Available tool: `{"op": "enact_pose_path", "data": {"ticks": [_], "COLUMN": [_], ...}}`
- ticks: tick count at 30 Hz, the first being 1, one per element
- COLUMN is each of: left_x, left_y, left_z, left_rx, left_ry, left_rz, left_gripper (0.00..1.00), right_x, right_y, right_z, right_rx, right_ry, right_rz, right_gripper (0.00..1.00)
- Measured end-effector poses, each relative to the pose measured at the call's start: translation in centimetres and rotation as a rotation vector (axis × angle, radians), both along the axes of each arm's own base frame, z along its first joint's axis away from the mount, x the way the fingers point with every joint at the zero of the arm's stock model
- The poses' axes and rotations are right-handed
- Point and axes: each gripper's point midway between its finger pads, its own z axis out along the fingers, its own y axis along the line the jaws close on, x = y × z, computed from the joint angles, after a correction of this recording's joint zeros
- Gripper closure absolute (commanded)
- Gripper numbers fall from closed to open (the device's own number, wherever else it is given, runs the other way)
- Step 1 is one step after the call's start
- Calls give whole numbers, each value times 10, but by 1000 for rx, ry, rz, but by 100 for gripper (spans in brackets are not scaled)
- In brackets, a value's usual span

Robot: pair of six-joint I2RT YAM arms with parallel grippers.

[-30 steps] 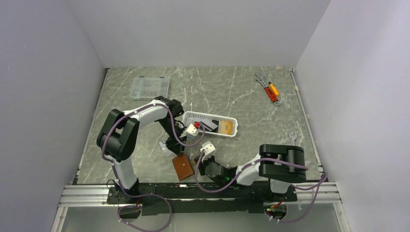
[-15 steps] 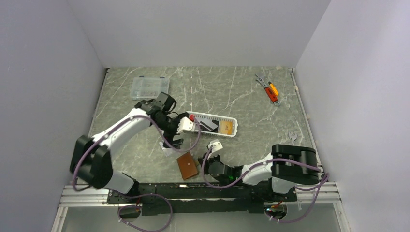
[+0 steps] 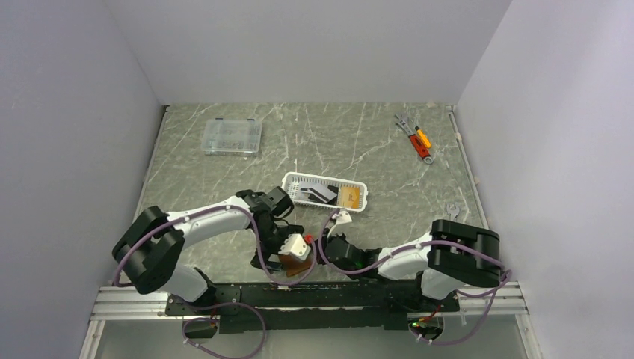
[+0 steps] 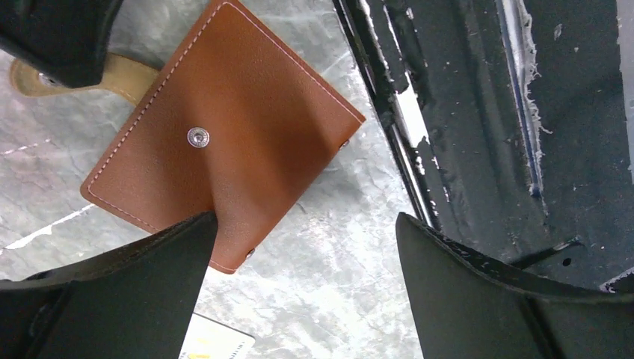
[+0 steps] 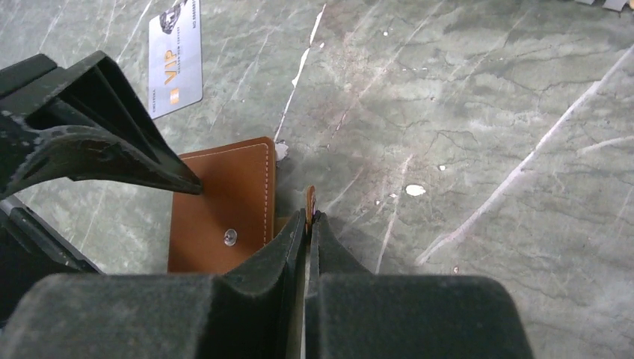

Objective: Put the credit cards into the card holder
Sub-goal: Close the card holder at the center of the board.

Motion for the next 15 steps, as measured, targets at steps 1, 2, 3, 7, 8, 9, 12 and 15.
{"op": "enact_pose_path", "data": {"ticks": [1, 2, 3, 7, 8, 9, 12, 15], "left_x": [1, 4, 8, 18, 20, 22, 28, 34], "left_y": [-1, -3, -5, -11, -12, -14, -19, -24], "left_z": [-2, -3, -3, -5, -6, -7, -9, -11], "left_rx": [6, 14, 15, 31, 36, 40, 45, 37], "left_ry": [1, -1, -17, -65, -80, -97, -154, -206], "left_rz": [-9, -16, -24, -59, -70, -83, -108, -115], "left_gripper": [1, 1, 0, 0, 1, 1, 1, 1], "right_x": [0, -1, -1, -1, -1, 0, 2, 5], "right_y": [0, -1, -2, -4, -4, -5, -8, -14], "right_z": [0, 0, 1, 7, 9, 12, 20, 17], "right_rx": [2, 5, 8, 37, 49, 61, 88, 72], "right_ry": [9, 17, 23, 46, 53, 59, 77, 107], "right_rz": [-4, -8, -13, -34, -38, -41, -48, -58], "right_gripper": [100, 100, 100, 100, 100, 100, 100, 99]}}
